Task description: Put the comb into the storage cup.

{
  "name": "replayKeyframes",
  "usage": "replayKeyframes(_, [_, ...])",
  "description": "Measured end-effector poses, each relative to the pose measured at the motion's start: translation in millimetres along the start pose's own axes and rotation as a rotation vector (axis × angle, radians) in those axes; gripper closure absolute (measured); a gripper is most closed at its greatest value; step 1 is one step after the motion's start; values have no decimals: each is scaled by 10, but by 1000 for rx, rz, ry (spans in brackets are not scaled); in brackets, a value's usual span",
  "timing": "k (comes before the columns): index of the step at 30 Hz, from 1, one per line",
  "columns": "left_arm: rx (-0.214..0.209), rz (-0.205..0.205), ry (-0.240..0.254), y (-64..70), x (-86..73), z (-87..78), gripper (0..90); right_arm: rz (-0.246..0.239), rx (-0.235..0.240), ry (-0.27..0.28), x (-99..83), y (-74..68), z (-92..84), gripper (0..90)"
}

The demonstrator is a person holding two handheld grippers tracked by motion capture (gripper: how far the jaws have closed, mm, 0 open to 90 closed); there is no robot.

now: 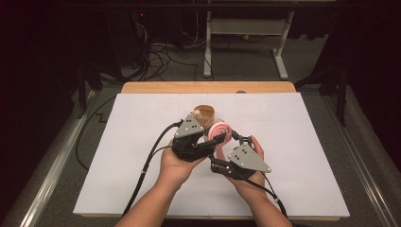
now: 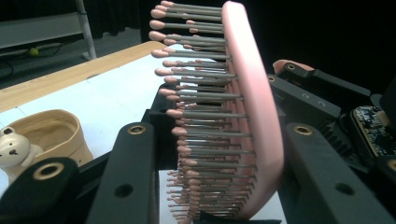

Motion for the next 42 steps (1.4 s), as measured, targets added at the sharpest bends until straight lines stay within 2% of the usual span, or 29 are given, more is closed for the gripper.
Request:
replayKeyframes(8, [13,-1,14,-20,18,-8,629,10,-1,-6,-15,7,10,140])
replayKeyframes(17, [25,15,24,-40,37,-48,631,39,23,-49,-77,-8,49,6])
replayKeyframes(33, [63,7,66,-187,90,-169,632,51,65,-64,-135,-85,35,4])
replayKeyframes(42, [90,-5,78,-342,70,-318,633,64,58,-94,-234,12,-17,4])
Point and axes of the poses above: each handheld gripper's, and its own axes: z roughly forward along the jaws, x roughly out of its top, y roughly to its right, the point moved 6 cm from there along z, roughly forward along the jaws, and after that the axes turned 8 degrees about y, right-handed, at the moved point
